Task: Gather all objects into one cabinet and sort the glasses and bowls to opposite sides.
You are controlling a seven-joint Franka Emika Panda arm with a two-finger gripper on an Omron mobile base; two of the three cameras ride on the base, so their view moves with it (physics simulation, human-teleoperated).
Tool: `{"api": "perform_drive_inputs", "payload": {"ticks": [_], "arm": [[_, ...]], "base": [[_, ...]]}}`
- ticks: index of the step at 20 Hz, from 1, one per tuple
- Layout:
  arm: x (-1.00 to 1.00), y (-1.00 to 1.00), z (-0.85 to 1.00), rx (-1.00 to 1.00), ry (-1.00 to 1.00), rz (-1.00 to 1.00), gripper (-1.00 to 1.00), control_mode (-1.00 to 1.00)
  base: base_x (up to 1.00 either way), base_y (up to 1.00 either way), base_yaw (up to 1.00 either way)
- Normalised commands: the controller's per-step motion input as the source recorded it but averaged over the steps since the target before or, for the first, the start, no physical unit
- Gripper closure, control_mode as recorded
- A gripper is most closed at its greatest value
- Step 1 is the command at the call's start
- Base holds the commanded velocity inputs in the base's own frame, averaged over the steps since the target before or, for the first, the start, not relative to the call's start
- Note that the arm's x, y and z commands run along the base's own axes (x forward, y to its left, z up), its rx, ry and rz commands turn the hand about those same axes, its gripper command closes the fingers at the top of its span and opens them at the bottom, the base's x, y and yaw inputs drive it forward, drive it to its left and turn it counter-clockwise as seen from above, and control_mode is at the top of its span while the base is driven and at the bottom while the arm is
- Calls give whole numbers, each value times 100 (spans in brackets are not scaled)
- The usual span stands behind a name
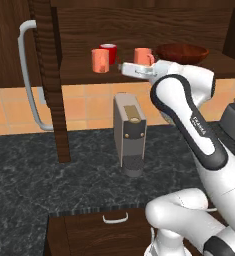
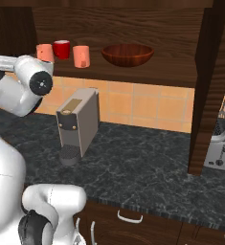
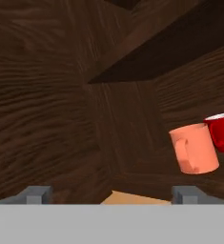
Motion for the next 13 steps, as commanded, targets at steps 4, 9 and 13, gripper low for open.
{"api": "perform_drive_inputs", "payload": {"ticks": [4, 9, 13], "arm": [[-96, 9, -36, -4, -2, 3, -100, -100], [-76, 2, -27, -4, 0, 0, -100, -100], [-22, 0, -4, -3, 0, 0, -100, -100]], "base": [[0, 0, 0], [0, 0, 0], [0, 0, 0]]}}
